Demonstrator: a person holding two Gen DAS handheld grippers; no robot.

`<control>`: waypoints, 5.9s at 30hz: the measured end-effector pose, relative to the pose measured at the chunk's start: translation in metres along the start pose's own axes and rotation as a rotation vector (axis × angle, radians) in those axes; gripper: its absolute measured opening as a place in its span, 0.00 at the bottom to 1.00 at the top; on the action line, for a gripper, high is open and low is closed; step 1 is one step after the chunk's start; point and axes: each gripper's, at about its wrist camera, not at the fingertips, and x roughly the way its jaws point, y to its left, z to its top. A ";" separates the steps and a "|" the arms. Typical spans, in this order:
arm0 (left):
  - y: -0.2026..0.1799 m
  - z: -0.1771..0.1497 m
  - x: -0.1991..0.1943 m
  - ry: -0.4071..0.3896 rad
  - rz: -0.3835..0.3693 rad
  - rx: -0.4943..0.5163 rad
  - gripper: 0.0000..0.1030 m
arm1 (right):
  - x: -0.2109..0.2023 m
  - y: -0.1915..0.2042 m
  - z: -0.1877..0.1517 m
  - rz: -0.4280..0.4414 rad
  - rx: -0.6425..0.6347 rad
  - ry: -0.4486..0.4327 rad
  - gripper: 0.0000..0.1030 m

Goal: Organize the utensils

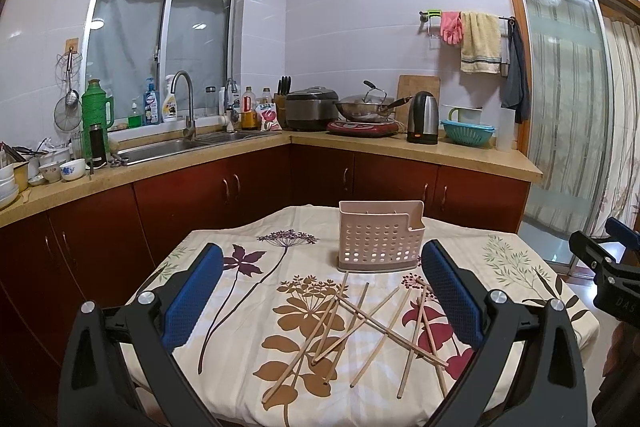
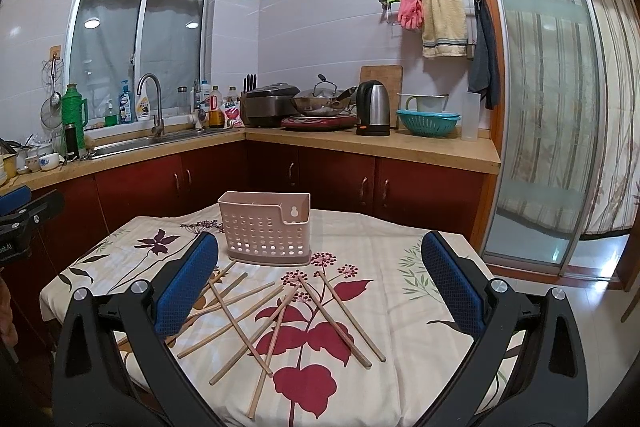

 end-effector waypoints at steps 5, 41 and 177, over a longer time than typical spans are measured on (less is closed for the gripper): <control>0.000 0.000 0.000 -0.001 0.001 -0.002 0.94 | 0.000 -0.001 -0.002 -0.001 -0.001 -0.002 0.96; 0.003 -0.001 -0.001 0.001 -0.002 -0.005 0.94 | 0.002 0.010 -0.005 0.001 -0.005 -0.003 0.96; 0.039 -0.128 0.121 0.361 -0.092 0.181 0.07 | 0.106 0.018 -0.141 0.156 -0.124 0.195 0.06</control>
